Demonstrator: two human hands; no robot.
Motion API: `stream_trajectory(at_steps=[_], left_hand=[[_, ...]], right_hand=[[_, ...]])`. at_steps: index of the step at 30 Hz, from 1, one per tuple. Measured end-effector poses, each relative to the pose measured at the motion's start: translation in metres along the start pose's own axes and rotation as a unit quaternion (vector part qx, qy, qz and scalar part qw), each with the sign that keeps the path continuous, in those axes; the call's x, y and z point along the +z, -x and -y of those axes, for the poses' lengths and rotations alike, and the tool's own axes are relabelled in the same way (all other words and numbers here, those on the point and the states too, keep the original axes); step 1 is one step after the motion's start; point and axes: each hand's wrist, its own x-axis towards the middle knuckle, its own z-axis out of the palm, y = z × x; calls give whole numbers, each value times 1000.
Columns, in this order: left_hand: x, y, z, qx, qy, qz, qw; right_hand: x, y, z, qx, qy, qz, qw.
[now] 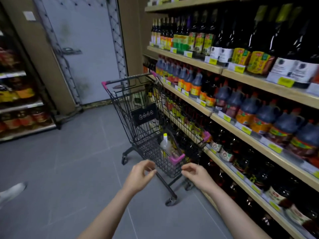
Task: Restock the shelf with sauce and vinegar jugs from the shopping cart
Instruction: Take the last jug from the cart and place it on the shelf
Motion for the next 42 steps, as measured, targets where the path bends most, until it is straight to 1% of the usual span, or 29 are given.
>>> stream_trajectory(at_steps=[9,12,18,22,27,30,33,34,36,37,38,39,42], left_hand=[[-20,-166,50,12,-1,28,1000],[-18,-222,71,18,-8,51,999],[-8,-340,130,65,3,150,987],[-7,-427,170,71,34,227,971],[10,-511,200,93,30,314,944],[33,-544,218,87,19,360,929],[60,-562,234,134,-35,400,906],[72,-566,243,156,-55,392,905],[97,-568,260,164,-88,423,887],[111,-564,270,148,-79,448,878],[119,-561,273,105,-52,465,878],[128,-558,279,88,-45,466,879],[142,-554,288,86,-59,486,868]], right_hand=[[-8,-157,15,51,-11,-12,999],[-5,-205,13,67,-4,-18,998],[13,-301,1,124,-26,-71,989],[32,-358,-4,175,-53,-124,975],[47,-404,-12,250,-54,-139,957],[55,-426,-22,288,-53,-152,944],[71,-447,-38,329,-19,-135,934],[78,-454,-48,343,-28,-143,928],[91,-466,-68,358,-28,-159,920],[97,-472,-77,358,-21,-161,919],[101,-477,-84,357,-21,-167,919],[106,-482,-93,354,-16,-172,919],[119,-489,-111,330,19,-197,923]])
